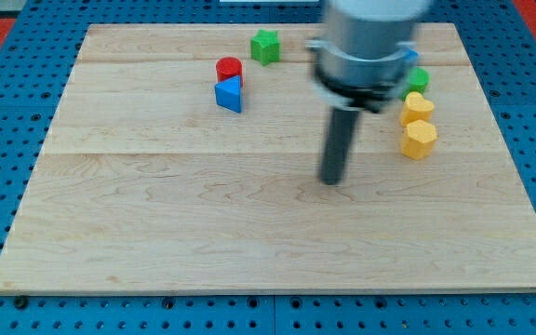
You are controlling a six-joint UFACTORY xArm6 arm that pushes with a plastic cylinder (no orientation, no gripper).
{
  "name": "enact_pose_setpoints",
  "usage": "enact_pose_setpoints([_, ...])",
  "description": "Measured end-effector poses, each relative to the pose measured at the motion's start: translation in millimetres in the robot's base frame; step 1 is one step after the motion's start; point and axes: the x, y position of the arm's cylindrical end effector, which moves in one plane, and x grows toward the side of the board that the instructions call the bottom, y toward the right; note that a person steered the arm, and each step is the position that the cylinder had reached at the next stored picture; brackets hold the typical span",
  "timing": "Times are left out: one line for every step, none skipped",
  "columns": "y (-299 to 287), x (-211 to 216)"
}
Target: Move your arm to the red circle
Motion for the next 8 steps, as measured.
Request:
enact_pose_setpoints([-78.7,-18.8])
enact_pose_setpoints([-169.7,-19.0])
enact_pose_setpoints([-241.4,-28.9])
enact_pose_setpoints([-245.4,-35.8])
enact_pose_setpoints([-247.1,-35.5])
enact_pose_setpoints([-248.9,-37.0])
enact_pose_setpoints([-227.2,-88.8])
enact_pose_setpoints([-186.7,-127.5])
